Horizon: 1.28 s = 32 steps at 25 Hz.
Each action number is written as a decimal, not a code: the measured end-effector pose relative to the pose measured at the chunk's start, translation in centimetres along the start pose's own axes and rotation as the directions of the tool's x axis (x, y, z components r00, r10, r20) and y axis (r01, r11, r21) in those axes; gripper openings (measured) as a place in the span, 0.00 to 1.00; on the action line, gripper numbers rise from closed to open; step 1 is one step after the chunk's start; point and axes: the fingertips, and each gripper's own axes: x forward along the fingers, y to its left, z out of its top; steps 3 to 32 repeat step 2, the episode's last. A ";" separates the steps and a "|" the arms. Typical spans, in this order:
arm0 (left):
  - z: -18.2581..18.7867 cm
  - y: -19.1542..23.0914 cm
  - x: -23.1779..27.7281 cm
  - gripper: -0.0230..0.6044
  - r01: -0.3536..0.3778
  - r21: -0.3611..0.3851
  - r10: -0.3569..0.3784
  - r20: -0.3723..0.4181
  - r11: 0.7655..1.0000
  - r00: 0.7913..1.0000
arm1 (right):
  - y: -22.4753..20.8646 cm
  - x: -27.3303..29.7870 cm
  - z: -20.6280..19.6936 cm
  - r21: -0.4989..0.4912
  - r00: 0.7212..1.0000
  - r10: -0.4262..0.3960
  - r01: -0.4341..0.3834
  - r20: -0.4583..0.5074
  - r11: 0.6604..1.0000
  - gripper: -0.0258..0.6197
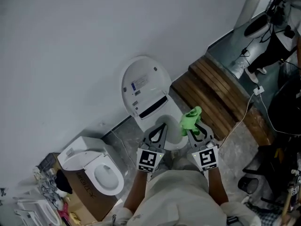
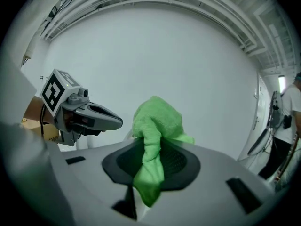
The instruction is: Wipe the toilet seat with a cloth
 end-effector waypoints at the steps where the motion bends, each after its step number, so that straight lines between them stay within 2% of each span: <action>1: 0.2 -0.3 -0.1 0.06 0.004 0.000 -0.004 0.005 1.000 1.000 | 0.0 -0.5 0.1 -0.003 1.000 -0.007 0.007 0.000 1.000 0.18; 32: 0.3 -0.7 -0.3 0.06 0.007 -0.001 -0.007 0.011 1.000 1.000 | 0.0 -0.9 0.2 -0.007 1.000 -0.014 0.014 -0.001 1.000 0.18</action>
